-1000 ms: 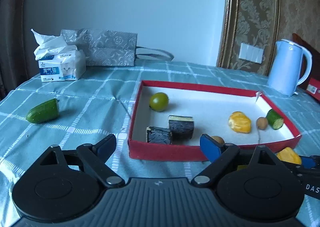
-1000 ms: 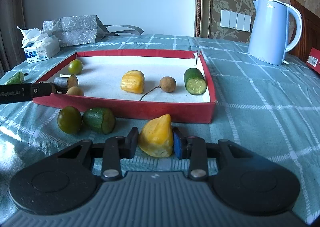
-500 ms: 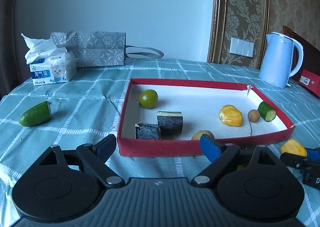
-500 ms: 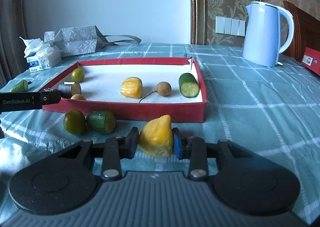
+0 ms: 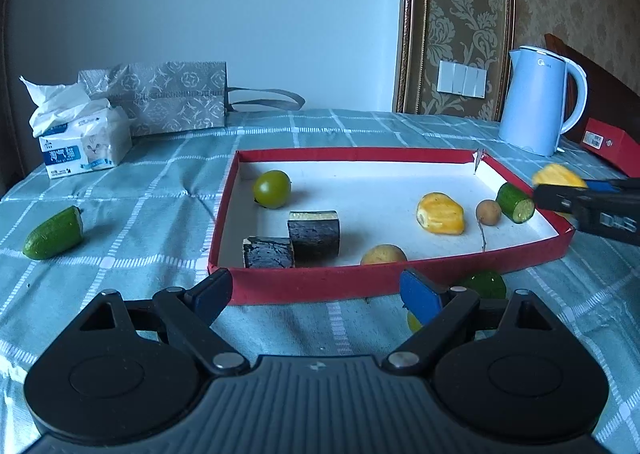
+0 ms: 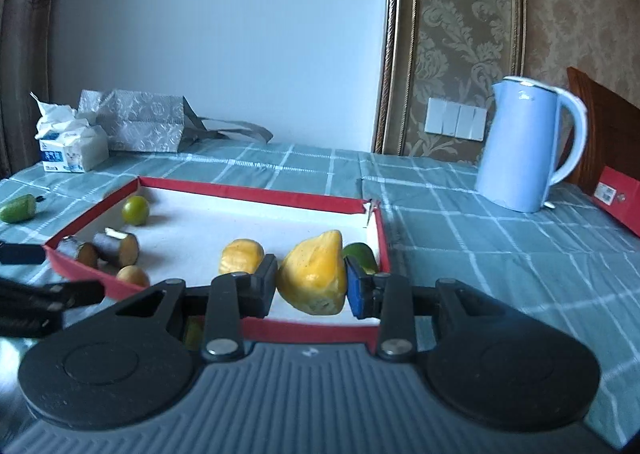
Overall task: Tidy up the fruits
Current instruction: 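Lower the yellow pepper piece into the red tray and open the right gripper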
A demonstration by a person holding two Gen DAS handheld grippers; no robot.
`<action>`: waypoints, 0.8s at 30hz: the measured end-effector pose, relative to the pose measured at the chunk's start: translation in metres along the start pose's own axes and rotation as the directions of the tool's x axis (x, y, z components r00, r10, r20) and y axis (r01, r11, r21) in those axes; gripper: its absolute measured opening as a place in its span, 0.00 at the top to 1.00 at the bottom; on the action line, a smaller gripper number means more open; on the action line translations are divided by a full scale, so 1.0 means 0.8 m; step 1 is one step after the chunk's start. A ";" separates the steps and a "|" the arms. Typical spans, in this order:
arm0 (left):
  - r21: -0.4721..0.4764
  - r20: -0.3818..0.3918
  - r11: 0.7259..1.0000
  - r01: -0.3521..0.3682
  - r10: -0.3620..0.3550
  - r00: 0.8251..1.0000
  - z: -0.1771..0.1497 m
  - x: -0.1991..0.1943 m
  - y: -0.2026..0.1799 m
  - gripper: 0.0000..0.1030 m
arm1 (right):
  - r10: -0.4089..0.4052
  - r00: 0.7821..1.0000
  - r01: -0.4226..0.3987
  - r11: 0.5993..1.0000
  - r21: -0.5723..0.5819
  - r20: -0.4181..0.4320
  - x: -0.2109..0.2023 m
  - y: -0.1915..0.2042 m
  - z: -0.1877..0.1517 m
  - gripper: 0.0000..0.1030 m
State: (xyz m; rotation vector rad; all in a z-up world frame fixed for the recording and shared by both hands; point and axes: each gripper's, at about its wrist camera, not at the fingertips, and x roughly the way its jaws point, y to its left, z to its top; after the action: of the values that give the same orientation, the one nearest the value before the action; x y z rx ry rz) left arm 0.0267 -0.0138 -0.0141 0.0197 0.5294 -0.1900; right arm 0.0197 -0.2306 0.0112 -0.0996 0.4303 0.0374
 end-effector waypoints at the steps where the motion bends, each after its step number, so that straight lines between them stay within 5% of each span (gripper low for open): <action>1: -0.001 -0.004 1.000 0.002 -0.002 1.000 0.000 0.001 0.000 0.11 | -0.002 1.000 0.002 1.000 -0.003 -0.009 0.010 0.001 0.004 0.68; 24: -0.016 -0.044 1.000 0.016 -0.016 0.999 0.000 0.010 0.003 0.11 | -0.045 0.979 0.031 0.997 -0.075 -0.201 0.167 0.029 0.035 0.64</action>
State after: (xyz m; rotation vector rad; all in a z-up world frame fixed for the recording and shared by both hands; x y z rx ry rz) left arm 0.0335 -0.0129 -0.0181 0.0045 0.5747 -0.2015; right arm 0.1512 -0.2025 -0.0217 -0.1831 0.6309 0.0049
